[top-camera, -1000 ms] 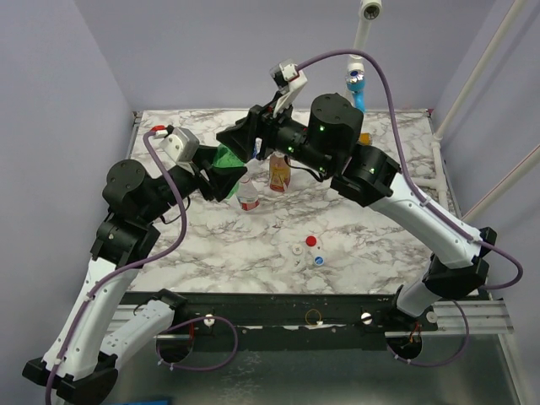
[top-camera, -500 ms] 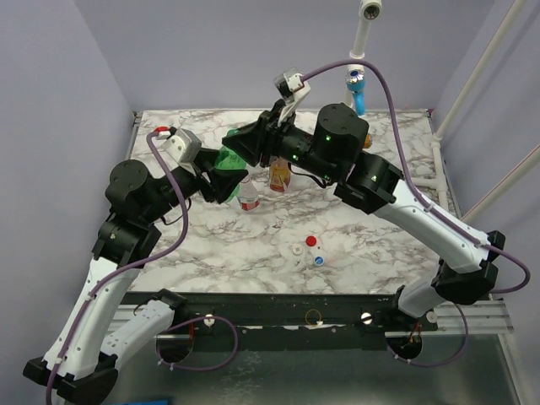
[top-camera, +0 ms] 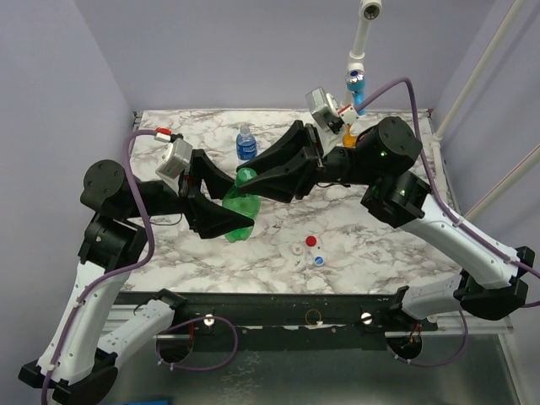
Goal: Unscrew the bottle caps
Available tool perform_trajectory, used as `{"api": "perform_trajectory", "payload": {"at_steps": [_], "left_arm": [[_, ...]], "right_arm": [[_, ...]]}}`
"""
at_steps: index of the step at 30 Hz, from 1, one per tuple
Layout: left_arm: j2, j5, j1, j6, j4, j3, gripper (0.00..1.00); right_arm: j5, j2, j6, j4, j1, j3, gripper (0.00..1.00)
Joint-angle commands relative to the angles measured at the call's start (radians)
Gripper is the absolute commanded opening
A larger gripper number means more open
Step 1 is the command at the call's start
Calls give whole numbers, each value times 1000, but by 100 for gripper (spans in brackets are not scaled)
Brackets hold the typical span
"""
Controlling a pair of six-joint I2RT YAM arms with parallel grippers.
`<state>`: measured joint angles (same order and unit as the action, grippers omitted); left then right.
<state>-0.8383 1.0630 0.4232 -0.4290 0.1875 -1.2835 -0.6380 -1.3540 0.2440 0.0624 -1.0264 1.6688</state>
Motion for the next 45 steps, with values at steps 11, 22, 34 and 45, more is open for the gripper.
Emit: {"api": "perform_trajectory", "payload": {"at_steps": [11, 22, 34, 45], "left_arm": [[25, -387, -7, 236, 67, 78, 0], [42, -626, -8, 341, 67, 128, 0], [35, -601, -7, 317, 67, 136, 0], [-2, -120, -8, 38, 47, 29, 0]], "right_arm": [[668, -17, -6, -241, -18, 87, 90], [710, -179, 46, -349, -25, 252, 74], [664, -186, 59, -300, -26, 221, 22], [128, -19, -66, -168, -24, 61, 2]]}}
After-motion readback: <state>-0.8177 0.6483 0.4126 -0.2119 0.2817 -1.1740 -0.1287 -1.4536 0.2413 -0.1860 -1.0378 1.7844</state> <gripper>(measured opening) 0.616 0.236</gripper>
